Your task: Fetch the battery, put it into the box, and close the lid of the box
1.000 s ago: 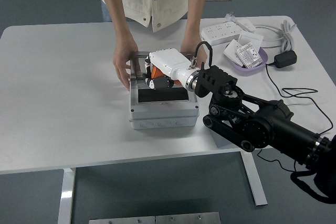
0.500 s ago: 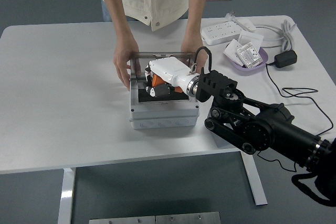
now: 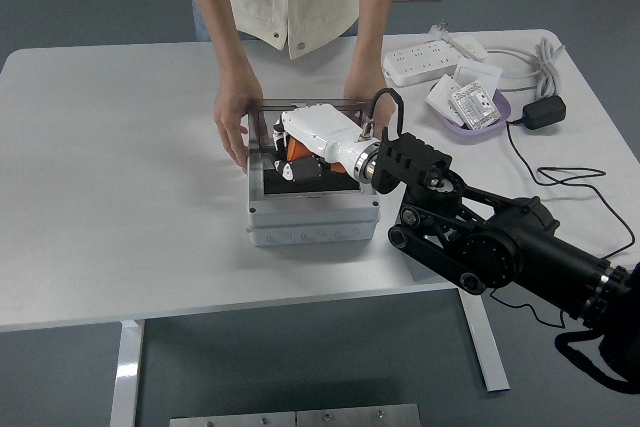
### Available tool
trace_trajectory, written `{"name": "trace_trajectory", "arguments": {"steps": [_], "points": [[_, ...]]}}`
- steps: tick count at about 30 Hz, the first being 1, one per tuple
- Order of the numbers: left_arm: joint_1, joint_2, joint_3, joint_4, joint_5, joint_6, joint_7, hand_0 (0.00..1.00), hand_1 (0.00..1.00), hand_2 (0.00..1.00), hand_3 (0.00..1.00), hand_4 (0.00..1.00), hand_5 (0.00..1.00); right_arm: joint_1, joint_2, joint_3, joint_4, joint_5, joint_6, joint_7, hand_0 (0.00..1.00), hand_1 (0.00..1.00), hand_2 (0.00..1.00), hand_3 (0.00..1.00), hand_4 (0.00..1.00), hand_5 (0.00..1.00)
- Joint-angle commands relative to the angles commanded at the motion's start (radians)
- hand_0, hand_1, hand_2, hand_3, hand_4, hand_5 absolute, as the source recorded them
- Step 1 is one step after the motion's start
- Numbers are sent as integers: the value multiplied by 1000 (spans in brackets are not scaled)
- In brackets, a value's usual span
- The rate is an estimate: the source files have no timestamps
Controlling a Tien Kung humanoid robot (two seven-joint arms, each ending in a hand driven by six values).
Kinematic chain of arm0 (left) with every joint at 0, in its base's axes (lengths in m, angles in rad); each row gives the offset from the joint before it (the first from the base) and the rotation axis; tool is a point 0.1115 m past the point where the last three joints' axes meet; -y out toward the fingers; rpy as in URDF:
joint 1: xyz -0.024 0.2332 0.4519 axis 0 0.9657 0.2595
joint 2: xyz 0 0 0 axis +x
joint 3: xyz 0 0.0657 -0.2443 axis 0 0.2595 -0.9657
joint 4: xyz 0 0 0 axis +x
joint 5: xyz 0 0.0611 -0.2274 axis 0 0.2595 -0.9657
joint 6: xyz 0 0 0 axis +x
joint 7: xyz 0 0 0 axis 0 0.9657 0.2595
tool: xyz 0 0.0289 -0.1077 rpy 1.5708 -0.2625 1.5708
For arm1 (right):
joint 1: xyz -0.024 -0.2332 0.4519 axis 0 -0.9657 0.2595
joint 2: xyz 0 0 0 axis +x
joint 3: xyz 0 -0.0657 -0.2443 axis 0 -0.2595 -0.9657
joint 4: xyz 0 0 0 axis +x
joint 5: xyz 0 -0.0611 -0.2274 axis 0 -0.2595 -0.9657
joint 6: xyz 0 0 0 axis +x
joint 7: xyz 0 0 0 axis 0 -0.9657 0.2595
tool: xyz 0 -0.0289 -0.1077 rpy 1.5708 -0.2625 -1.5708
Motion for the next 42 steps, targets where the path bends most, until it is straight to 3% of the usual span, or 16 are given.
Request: {"name": "trace_trajectory", "arguments": {"steps": [4,5,10,11,16,17,27,34,35,42], "points": [[-2,1,-1,0,3,-1,0,585,750,590,512,127,2,-2,2,2,-3,-7,-2,-1,192,285,388,489,343,258],[-2,1,-1,0,3,-1,0,582,751,591,512,102,2,-2,2,2,-3,-8,-1,-1,243,352,456,603,588,323],[-2,1,-9,0,12,-3,2,582,751,591,512,102,2,-4,2,3,-6,-13,2,-2,243,352,456,603,588,323],[-2,0,-11,0,14,-3,3,580,751,589,510,97,2,-4,2,4,-6,-13,3,-2,317,427,505,647,694,251],[-2,0,-13,0,17,-5,4,580,751,589,510,97,2,-6,3,6,-7,-16,6,-2,317,427,505,647,694,251],[-2,0,-12,0,16,-5,4,581,752,591,511,91,2,-6,4,6,-7,-16,6,-2,402,465,521,663,824,356],[0,-2,-9,0,15,-7,6,583,752,594,515,87,2,-11,-7,19,30,23,28,-21,444,476,523,683,875,409],[3,-3,-7,0,15,-8,9,581,753,597,516,68,2,-7,-36,65,127,89,150,-109,453,474,525,680,853,374],[4,-3,-6,0,14,-8,9,581,754,597,515,63,2,-5,-40,72,143,97,171,-124,420,446,501,675,881,421],[5,-1,8,0,2,-9,10,583,754,598,515,64,2,11,-61,106,206,137,280,-187,379,427,484,664,876,431]]}}
